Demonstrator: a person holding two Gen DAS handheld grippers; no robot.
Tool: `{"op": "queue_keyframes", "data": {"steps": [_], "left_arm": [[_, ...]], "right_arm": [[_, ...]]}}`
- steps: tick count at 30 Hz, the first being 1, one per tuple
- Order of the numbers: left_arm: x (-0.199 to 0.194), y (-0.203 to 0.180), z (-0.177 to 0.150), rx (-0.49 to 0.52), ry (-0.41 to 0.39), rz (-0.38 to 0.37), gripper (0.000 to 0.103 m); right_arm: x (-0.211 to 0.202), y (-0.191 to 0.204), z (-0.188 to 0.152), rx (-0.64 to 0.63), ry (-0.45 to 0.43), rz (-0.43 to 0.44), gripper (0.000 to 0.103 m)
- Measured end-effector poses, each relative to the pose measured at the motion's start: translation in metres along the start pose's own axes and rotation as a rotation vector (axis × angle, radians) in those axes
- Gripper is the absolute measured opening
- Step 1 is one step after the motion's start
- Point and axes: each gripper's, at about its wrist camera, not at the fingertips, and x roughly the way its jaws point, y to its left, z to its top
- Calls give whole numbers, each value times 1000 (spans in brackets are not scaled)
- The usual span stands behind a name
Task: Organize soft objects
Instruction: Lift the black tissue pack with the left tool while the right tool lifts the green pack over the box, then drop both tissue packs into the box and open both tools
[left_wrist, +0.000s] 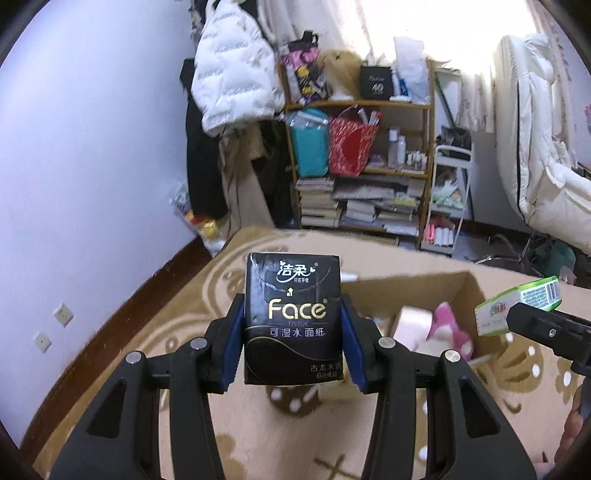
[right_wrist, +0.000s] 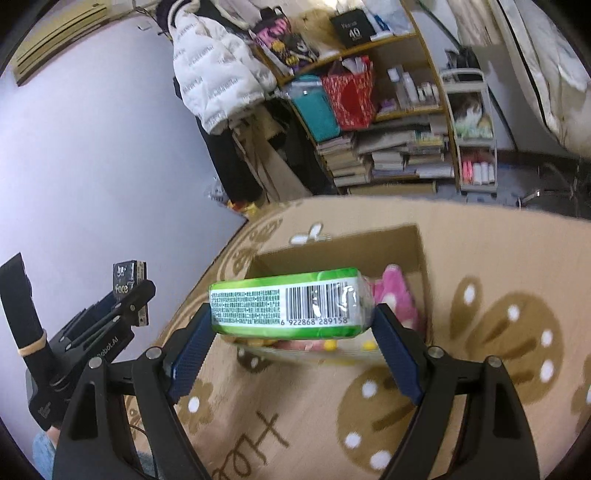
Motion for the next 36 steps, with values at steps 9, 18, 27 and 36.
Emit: {"op": "queue_keyframes", "data": {"steps": [9, 18, 27, 36], "left_arm": [[31, -24, 17, 8, 2, -60, 46], [75, -52, -1, 12, 91, -171, 46], [106, -81, -25, 65, 193, -234, 46], [112, -85, -34, 84, 221, -221, 53]], "right_arm": [[17, -18, 18, -47, -20, -27, 89], [47, -37, 9, -75, 23, -24, 89], [66, -54, -7, -139, 45, -101, 90], [75, -48, -13, -247, 71, -117, 90]]}}
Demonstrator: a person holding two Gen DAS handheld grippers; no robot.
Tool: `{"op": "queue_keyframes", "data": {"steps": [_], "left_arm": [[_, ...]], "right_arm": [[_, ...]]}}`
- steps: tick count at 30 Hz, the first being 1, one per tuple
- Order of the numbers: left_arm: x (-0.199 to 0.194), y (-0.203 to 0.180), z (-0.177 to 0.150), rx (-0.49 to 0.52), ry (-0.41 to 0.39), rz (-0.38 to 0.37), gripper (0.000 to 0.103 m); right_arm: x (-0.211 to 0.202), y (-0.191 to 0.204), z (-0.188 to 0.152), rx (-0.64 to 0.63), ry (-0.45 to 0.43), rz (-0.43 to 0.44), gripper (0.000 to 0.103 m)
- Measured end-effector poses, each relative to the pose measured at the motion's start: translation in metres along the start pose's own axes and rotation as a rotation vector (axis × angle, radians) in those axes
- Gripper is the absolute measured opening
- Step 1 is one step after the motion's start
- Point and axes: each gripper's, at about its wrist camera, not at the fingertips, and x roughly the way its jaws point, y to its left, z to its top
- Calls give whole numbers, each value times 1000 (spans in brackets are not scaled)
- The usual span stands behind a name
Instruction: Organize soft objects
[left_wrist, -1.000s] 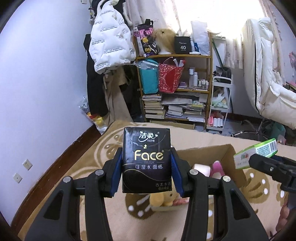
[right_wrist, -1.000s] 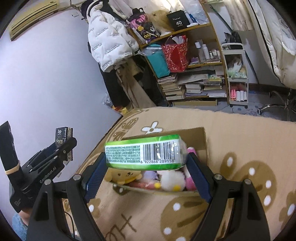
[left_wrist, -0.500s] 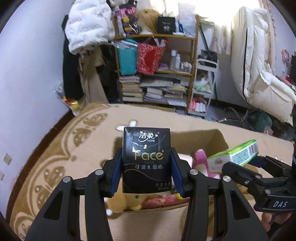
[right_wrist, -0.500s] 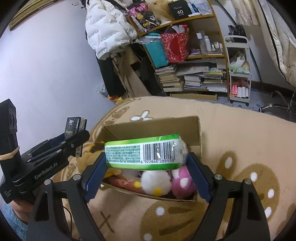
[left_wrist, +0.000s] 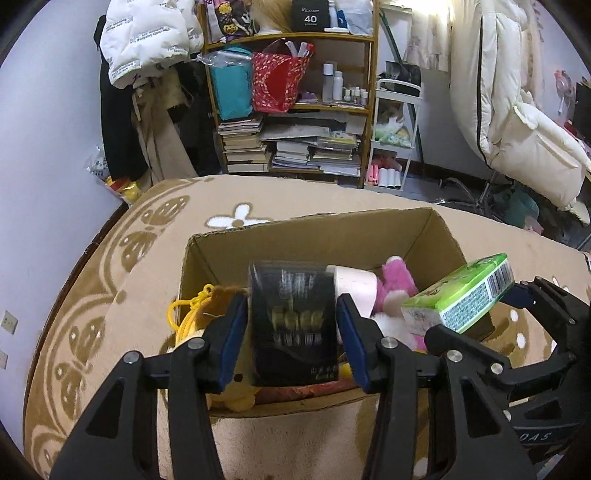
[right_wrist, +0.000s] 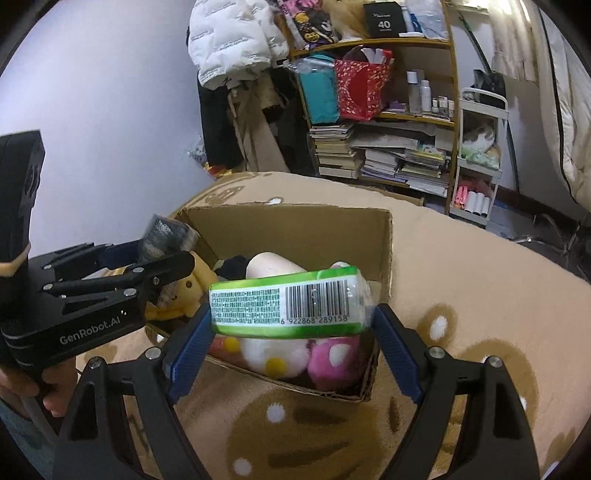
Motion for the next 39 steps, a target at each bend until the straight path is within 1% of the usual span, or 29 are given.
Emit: {"op": "queue_keyframes", "data": {"steps": [1, 3, 5, 9, 10, 11, 12, 13, 15, 17, 23, 26, 28, 33, 37, 39], "left_arm": [[-2, 1, 0, -2, -8, 6, 58], [-6, 3, 1, -5, -25, 15, 62], [-8, 5, 2, -3, -27, 15, 71], [-14, 8, 4, -3, -48, 52, 79], [-16, 8, 5, -4, -53, 60, 82], [-17, 9, 5, -5, -55, 61, 83], [-19, 10, 5, -7, -58, 59, 84], [-22, 11, 5, -5, -59, 57, 84], [-28, 13, 5, -3, -65, 79, 88], [-34, 16, 5, -2, -72, 98, 95], [-59, 27, 1, -23, -95, 105, 100], [-74, 30, -3, -23, -105, 105, 100], [-85, 34, -6, -30, -114, 119, 100], [-117, 42, -14, -57, -138, 130, 100], [-148, 48, -19, -62, -189, 138, 100], [-162, 51, -21, -69, -210, 144, 100]], "right_arm": [[0, 1, 0, -8, 1, -5, 90], [0, 1, -1, -16, 4, -10, 90], [0, 3, -1, -19, 8, -15, 90], [-1, 5, 1, -12, 23, -22, 91], [-2, 6, 1, -7, 21, -19, 92], [-4, 6, 3, 1, 19, -14, 95], [-5, 5, 3, 5, 17, -11, 102], [-7, 6, 4, 9, 12, -9, 103], [-10, 7, 4, 7, 9, -9, 103], [-13, 9, 5, 7, 9, -16, 103], [-29, 13, 6, 27, -10, -23, 103], [-41, 16, 6, 37, -28, -26, 103], [-48, 18, 6, 39, -33, -27, 103], [-72, 30, 6, 19, -57, -23, 103], [-95, 41, 6, -4, -95, -21, 103], [-104, 44, 5, 6, -109, -10, 103]]}}
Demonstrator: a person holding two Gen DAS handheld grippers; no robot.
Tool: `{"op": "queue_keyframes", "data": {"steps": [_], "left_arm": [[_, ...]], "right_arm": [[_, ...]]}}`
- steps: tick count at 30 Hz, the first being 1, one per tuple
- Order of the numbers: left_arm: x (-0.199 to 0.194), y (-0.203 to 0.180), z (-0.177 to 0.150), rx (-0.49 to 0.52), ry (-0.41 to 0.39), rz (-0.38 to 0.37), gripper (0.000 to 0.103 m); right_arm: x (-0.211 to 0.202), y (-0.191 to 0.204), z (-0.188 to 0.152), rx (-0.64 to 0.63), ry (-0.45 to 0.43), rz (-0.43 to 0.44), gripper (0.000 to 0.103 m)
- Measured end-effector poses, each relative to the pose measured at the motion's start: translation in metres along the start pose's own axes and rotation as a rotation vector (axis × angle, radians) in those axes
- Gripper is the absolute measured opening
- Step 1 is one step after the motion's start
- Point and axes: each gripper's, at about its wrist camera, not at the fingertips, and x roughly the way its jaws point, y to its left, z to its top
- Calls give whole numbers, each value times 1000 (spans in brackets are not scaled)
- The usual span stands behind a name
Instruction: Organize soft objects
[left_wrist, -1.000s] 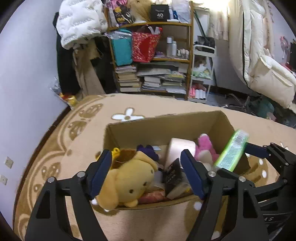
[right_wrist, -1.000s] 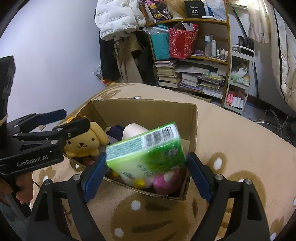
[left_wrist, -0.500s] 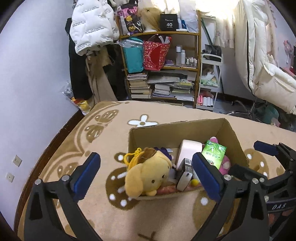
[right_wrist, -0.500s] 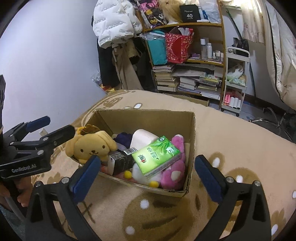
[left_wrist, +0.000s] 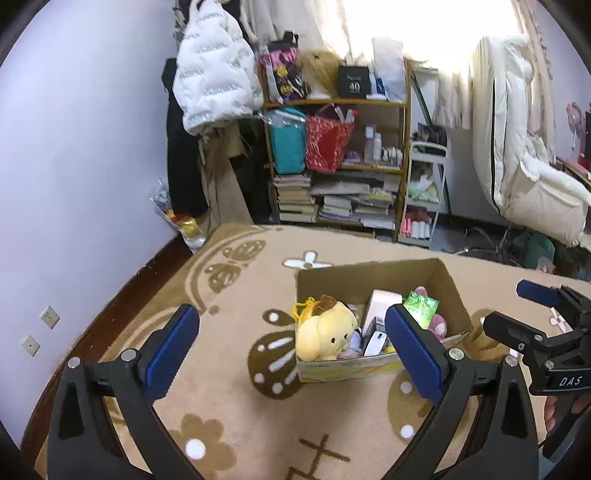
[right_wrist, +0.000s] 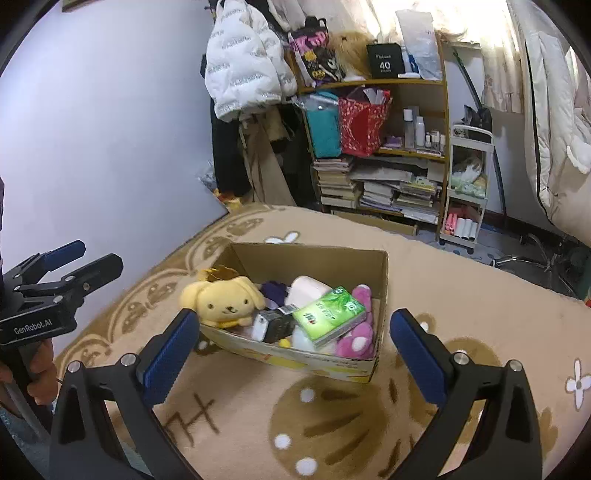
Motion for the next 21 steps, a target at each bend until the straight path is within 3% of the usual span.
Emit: {"op": "queue_keyframes", "data": {"steps": [6, 11, 21], "left_arm": [[-37, 9, -2, -45, -36, -2, 100], [-72, 10, -10, -42, -120, -1, 100], [-125, 20, -60, -114, -244, 51, 100]], "right_arm": [[-25, 8, -7, 17, -28, 1, 103], [-57, 19, -17, -11, -108, -26, 103], [-90, 23, -50, -24, -210, -46, 103]]}}
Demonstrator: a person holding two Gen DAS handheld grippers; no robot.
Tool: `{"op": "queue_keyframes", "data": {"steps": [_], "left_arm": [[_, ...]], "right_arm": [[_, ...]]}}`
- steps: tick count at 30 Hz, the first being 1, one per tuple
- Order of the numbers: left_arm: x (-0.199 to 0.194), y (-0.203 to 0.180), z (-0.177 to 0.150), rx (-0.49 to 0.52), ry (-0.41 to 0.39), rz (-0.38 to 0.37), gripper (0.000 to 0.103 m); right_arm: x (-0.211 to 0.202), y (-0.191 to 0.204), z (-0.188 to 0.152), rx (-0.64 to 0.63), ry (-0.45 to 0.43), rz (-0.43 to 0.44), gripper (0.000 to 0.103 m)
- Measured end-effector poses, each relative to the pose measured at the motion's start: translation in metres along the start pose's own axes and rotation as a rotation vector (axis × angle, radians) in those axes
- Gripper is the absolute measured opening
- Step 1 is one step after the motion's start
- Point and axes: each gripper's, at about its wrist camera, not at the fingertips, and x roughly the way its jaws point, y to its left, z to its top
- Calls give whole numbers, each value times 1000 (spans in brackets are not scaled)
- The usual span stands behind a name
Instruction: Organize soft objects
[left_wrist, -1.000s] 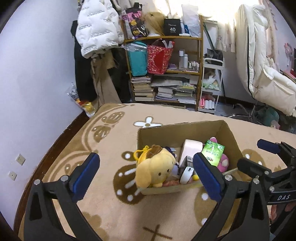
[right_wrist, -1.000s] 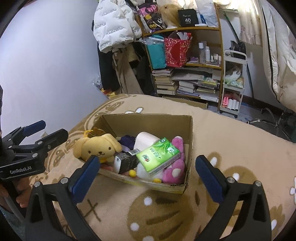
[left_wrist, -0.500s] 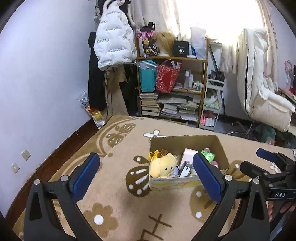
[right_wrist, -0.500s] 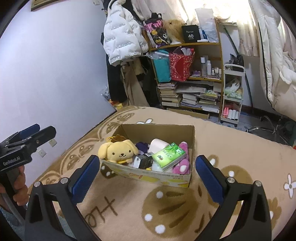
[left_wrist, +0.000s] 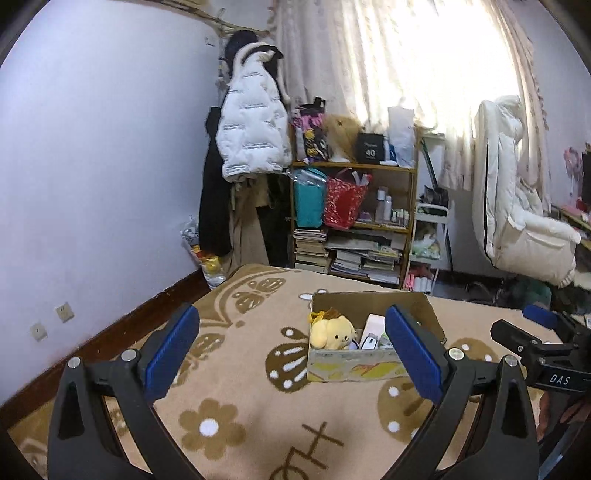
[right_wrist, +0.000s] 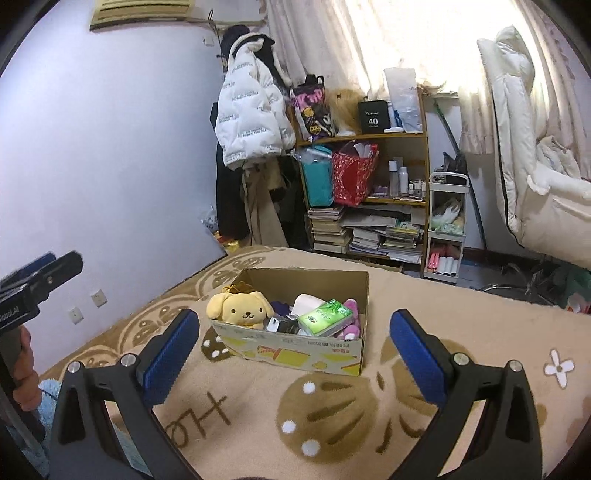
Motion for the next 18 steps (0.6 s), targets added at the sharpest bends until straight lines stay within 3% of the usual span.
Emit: {"op": "queue_keyframes", "data": {"steps": [4, 10, 18], "left_arm": [[-11, 9, -13, -26, -21, 30, 100], [-21, 15, -33, -20, -69, 74, 100], [-10, 25, -43, -49, -29, 77, 100]], "right_arm": [[-2, 7, -12, -33, 9, -46, 103], [-10, 8, -22, -26, -11, -45, 103], [-8, 5, -36, -44, -5, -59, 103]]}}
